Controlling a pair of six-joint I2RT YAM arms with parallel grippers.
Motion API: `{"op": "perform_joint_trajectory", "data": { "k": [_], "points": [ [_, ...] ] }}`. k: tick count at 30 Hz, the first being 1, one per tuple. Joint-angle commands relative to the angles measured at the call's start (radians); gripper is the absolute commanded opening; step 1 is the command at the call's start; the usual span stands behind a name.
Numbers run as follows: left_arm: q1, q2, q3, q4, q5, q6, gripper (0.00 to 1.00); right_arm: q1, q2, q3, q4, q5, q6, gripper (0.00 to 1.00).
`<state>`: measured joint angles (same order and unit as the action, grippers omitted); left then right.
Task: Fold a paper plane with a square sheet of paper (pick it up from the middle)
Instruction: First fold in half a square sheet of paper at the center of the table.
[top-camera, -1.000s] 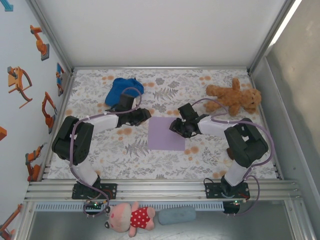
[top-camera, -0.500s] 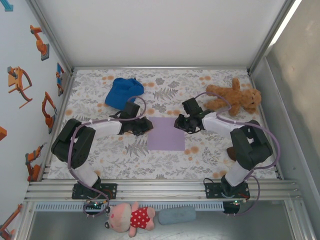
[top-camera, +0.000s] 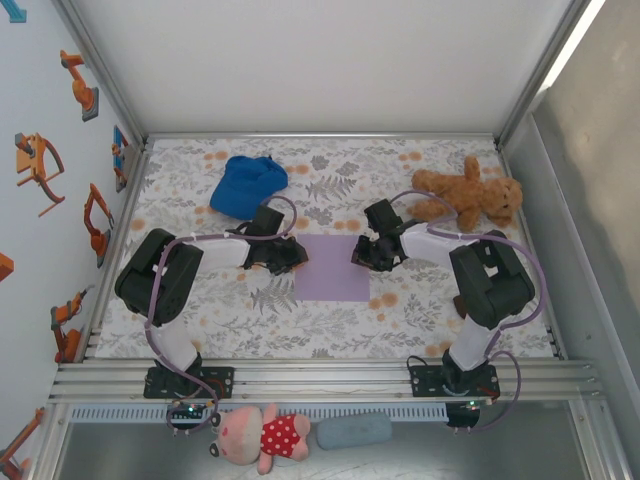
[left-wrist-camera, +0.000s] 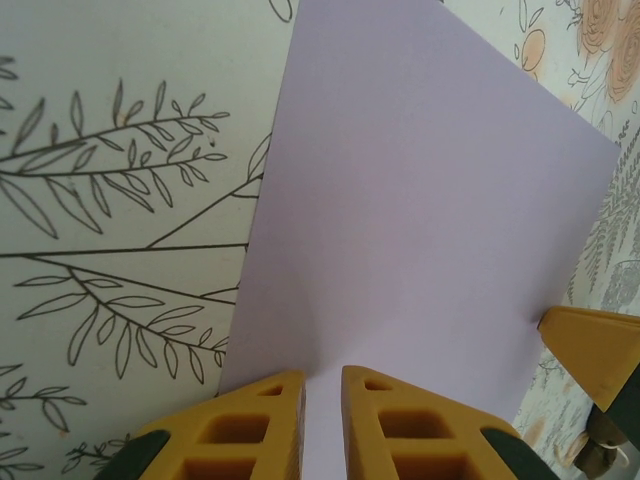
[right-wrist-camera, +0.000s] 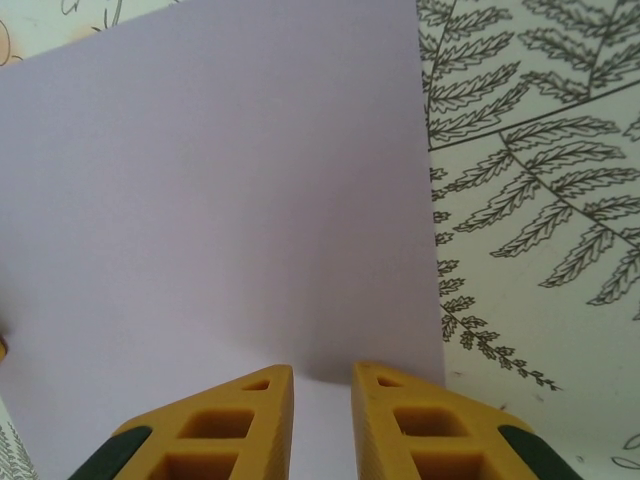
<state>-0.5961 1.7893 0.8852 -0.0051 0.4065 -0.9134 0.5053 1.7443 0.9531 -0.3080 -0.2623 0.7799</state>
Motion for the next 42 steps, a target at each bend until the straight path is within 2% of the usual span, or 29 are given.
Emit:
{"op": "perform_joint_trajectory", "data": {
  "k": [1, 11, 26, 42],
  "points": [
    [-0.005, 0.017, 0.03, -0.037, 0.012, -0.009, 0.18, -0.003, 0.016, 0.015, -0.031, 0.001, -0.019, 0.22],
    [-0.004, 0.052, 0.038, -0.095, -0.014, -0.005, 0.18, -0.016, -0.051, 0.0, -0.009, 0.012, -0.016, 0.22],
    [-0.005, 0.063, 0.04, -0.092, -0.01, -0.005, 0.18, -0.022, 0.026, -0.008, -0.016, -0.017, -0.008, 0.21],
    [-0.005, 0.056, 0.025, -0.054, -0.002, -0.02, 0.2, -0.022, 0.059, -0.03, 0.125, -0.118, 0.046, 0.21]
  ]
}}
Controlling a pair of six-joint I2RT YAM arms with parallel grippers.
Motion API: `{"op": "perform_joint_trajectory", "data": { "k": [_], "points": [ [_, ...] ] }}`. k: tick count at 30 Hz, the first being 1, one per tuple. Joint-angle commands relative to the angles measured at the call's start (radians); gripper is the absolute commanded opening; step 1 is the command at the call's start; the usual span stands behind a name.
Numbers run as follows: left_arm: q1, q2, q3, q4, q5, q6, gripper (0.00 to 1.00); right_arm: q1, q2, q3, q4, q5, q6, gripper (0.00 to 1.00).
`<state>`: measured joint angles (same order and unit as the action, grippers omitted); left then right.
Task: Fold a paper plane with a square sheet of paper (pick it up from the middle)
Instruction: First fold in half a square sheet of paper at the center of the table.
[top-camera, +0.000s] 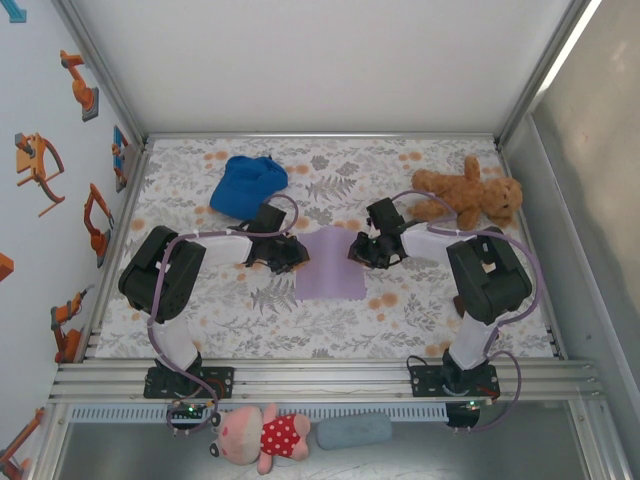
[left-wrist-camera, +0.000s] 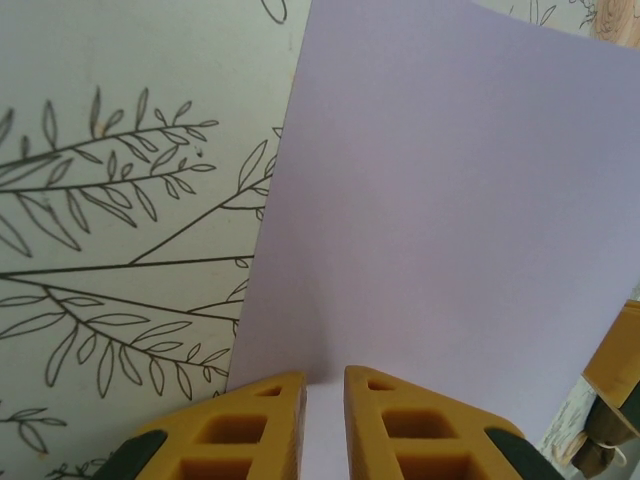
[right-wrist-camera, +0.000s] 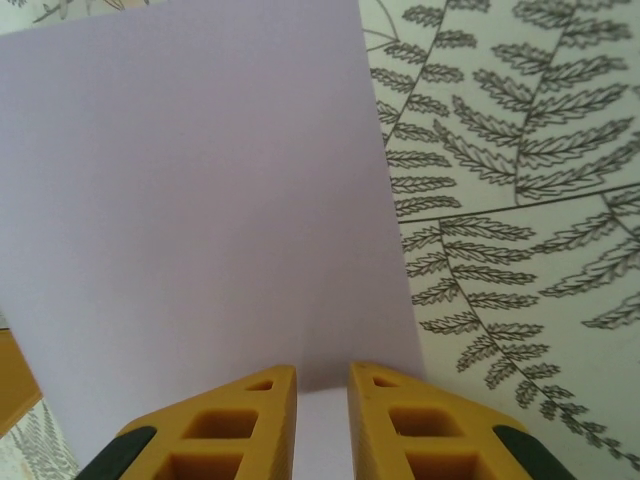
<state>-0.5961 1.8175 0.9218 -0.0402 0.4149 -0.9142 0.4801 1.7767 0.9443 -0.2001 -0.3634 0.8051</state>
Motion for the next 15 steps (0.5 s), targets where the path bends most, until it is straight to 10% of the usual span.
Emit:
{"op": "perform_joint_trajectory", "data": {
  "k": [1, 15],
  "points": [
    [-0.003, 0.027, -0.015, -0.013, -0.009, -0.022, 0.2, 0.003, 0.028, -0.02, 0.025, -0.023, 0.023, 0.21],
    [-0.001, -0.027, -0.08, 0.15, 0.023, -0.053, 0.37, 0.005, 0.068, -0.011, 0.12, -0.106, 0.053, 0.2]
  ]
}}
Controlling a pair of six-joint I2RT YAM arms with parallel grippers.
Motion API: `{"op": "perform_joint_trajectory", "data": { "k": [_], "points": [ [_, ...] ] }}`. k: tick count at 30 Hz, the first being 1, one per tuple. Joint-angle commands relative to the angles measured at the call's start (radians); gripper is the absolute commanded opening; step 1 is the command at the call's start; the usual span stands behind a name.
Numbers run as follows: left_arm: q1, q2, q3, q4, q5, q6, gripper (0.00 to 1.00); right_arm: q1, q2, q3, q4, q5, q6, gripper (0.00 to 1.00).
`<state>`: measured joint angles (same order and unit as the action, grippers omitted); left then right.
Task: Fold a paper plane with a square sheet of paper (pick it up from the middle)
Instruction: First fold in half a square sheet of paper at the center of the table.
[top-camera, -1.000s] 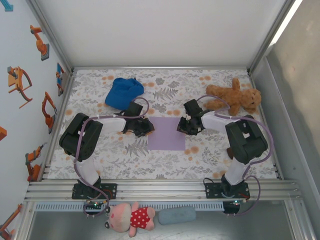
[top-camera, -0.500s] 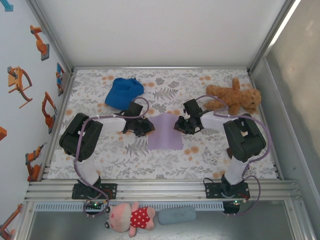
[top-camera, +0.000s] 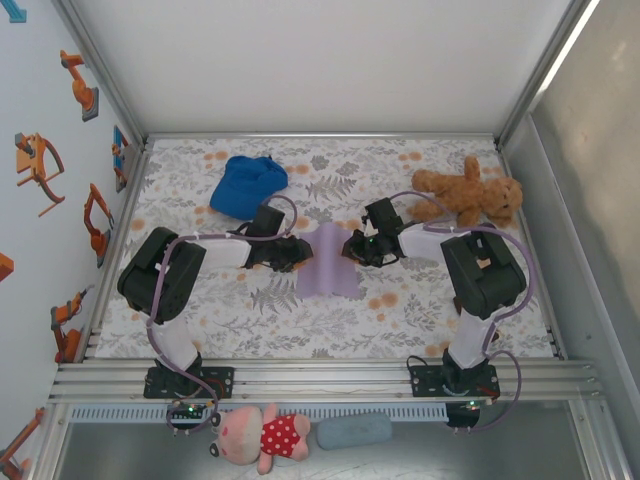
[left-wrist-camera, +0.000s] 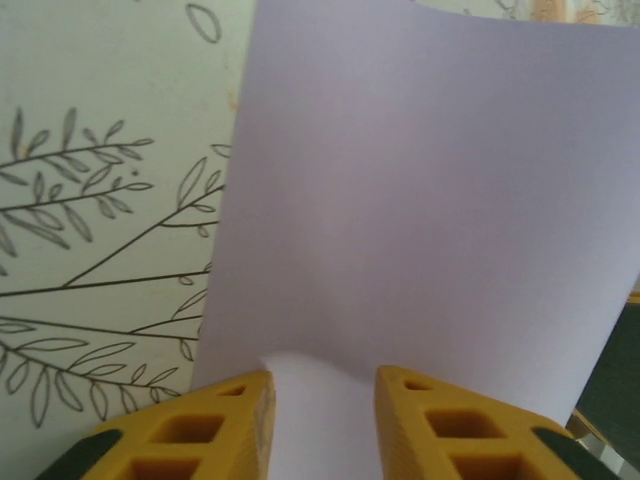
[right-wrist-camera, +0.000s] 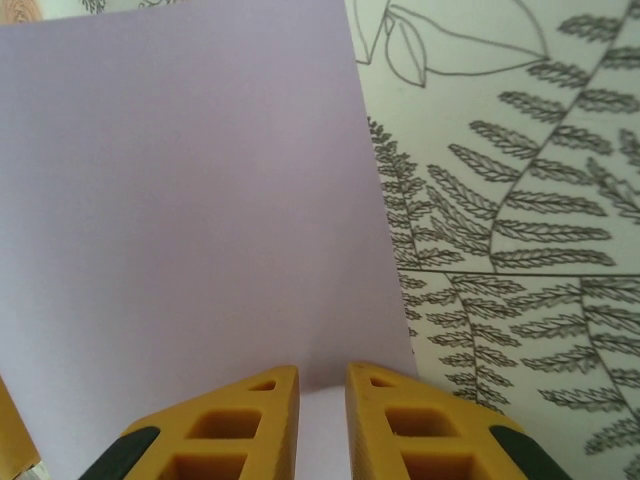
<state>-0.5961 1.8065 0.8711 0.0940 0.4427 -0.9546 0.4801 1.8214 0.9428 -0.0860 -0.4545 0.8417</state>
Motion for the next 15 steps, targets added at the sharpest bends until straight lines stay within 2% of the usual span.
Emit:
{"op": "perform_joint_trajectory", "data": {
  "k": [1, 7, 11, 15],
  "points": [
    [-0.001, -0.017, -0.033, 0.025, -0.003, -0.012, 0.4, 0.005, 0.028, -0.008, 0.008, -0.016, 0.017, 0.2],
    [-0.001, -0.018, -0.054, 0.068, 0.012, -0.022, 0.52, 0.005, 0.038, -0.011, 0.015, -0.019, 0.023, 0.19],
    [0.001, -0.031, -0.087, 0.141, 0.022, -0.032, 0.68, 0.005, 0.036, -0.003, -0.001, -0.012, 0.01, 0.19],
    [0.002, -0.038, -0.099, 0.16, 0.028, -0.028, 0.79, 0.005, 0.036, 0.023, -0.034, -0.002, -0.017, 0.19]
  ]
}}
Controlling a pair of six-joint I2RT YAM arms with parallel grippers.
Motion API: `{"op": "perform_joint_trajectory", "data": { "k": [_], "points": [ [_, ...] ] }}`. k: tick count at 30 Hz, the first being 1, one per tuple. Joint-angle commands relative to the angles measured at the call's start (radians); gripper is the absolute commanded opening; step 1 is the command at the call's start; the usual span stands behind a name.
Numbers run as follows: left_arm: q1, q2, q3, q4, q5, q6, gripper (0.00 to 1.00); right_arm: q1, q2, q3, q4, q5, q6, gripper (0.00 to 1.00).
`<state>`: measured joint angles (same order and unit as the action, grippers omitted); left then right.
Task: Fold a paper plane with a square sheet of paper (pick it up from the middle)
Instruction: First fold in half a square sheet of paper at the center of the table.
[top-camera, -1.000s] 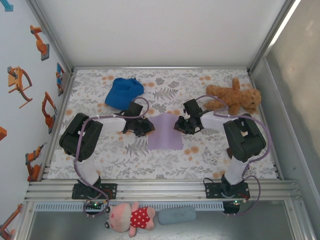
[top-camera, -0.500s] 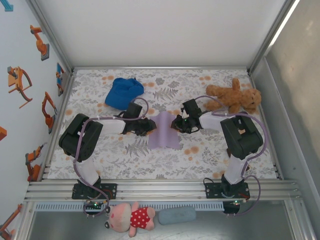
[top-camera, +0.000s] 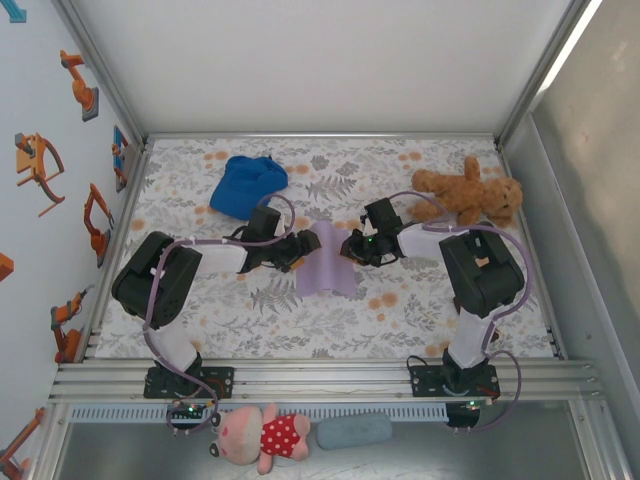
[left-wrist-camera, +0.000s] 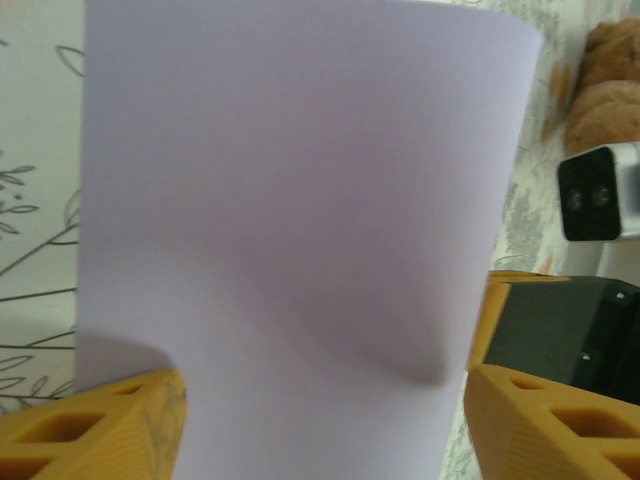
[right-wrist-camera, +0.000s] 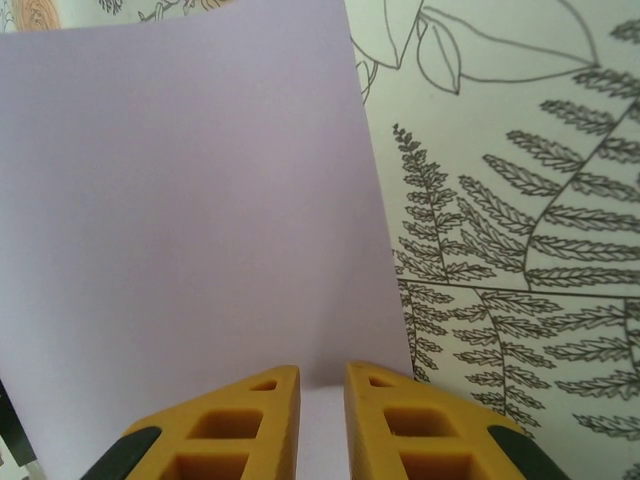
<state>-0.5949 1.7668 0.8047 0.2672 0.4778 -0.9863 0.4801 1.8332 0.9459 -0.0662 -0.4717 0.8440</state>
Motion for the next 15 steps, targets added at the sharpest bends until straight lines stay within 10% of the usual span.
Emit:
{"op": "perform_joint_trajectory", "data": {
  "k": [1, 15],
  "points": [
    [0.0, 0.002, -0.033, -0.01, -0.006, 0.004, 0.8, 0.005, 0.026, 0.021, -0.046, 0.007, -0.016, 0.19],
    [0.0, 0.041, 0.001, -0.05, 0.013, 0.005, 0.8, 0.074, 0.08, 0.036, 0.119, -0.1, 0.097, 0.19]
  ]
}}
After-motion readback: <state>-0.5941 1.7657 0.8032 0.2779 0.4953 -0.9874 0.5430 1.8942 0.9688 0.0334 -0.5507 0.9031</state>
